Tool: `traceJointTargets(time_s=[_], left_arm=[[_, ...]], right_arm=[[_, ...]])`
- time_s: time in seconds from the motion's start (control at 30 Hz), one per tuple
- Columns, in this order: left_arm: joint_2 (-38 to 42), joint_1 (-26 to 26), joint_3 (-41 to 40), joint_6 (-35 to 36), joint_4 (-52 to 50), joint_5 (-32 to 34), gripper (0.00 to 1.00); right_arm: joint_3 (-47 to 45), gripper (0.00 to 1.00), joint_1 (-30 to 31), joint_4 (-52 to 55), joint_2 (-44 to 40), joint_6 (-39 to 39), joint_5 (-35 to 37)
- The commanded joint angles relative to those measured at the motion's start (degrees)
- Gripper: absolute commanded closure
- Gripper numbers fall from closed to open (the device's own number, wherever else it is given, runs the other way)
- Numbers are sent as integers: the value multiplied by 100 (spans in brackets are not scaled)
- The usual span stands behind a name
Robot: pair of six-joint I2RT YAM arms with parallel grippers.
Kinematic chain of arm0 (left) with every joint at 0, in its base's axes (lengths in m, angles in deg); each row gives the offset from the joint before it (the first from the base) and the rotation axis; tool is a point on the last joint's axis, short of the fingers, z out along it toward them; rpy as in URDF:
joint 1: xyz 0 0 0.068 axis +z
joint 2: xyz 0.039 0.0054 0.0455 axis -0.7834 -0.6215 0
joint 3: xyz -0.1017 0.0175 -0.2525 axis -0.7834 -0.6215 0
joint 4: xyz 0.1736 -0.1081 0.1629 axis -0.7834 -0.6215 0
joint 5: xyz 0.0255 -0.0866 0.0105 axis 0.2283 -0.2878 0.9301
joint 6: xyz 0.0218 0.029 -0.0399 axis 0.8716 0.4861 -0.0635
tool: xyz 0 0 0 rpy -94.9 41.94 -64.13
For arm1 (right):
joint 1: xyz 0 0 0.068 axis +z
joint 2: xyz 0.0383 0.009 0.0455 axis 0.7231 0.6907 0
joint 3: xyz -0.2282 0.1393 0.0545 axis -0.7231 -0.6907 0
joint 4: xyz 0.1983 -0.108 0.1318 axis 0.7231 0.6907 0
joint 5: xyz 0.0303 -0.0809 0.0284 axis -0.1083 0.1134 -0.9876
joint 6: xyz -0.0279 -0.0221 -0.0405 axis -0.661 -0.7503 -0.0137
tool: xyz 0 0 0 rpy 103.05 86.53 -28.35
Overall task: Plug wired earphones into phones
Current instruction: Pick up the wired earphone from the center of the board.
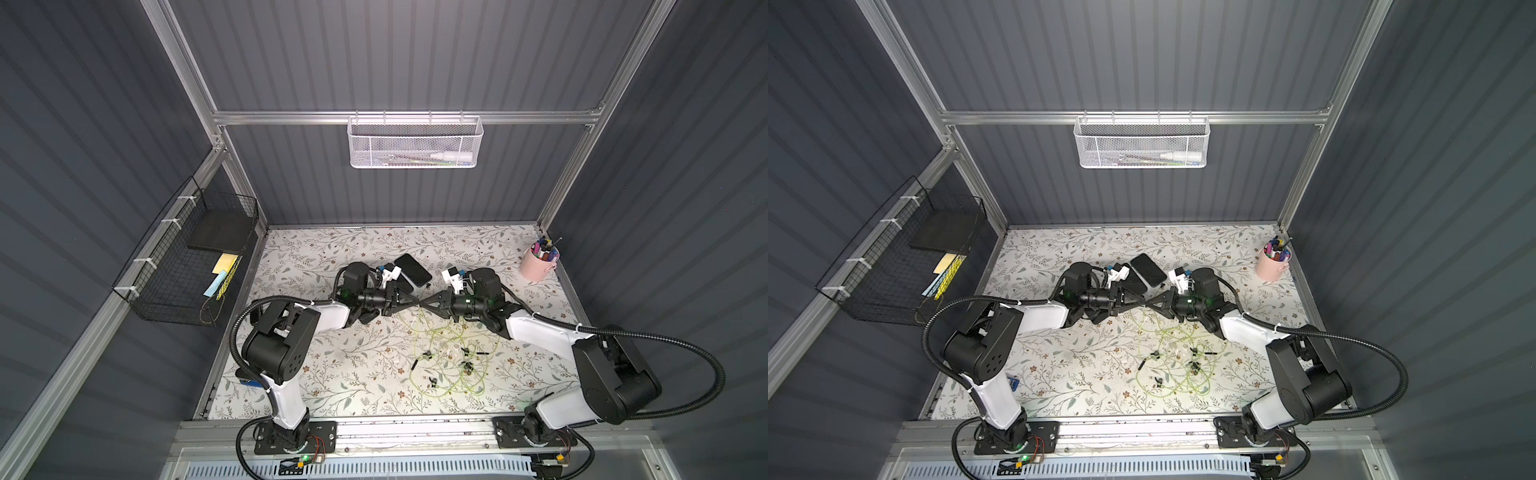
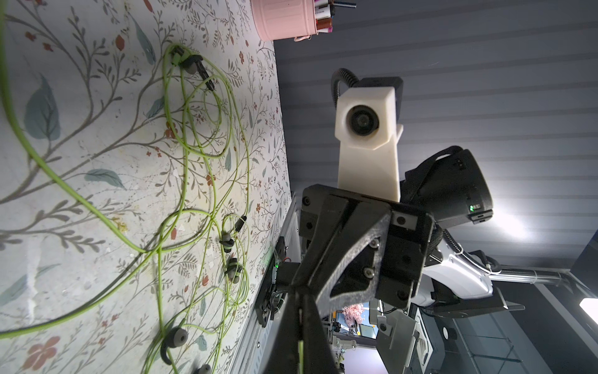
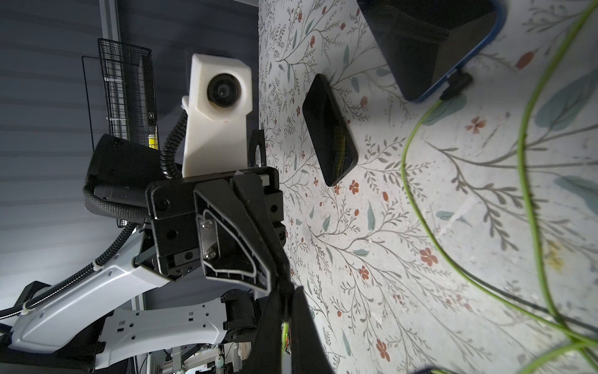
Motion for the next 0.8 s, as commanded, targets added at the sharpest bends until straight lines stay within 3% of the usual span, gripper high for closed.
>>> traceJointTargets(time_s=[0.0, 0.13, 0.2, 0.77], left_arm=[[163, -36, 144, 137, -110, 60, 99], [152, -36, 144, 135, -108, 69, 100], [149, -36, 140, 105, -80, 74, 100], [-144, -45, -49, -939, 1402, 104, 100]], right_arm=[[-60, 92, -17, -38, -83, -91, -1], [-108, 75, -25, -149, -124, 8, 52], [-140, 72, -26, -259, -113, 93, 53], [-140, 84, -17, -882, 176, 403, -36]])
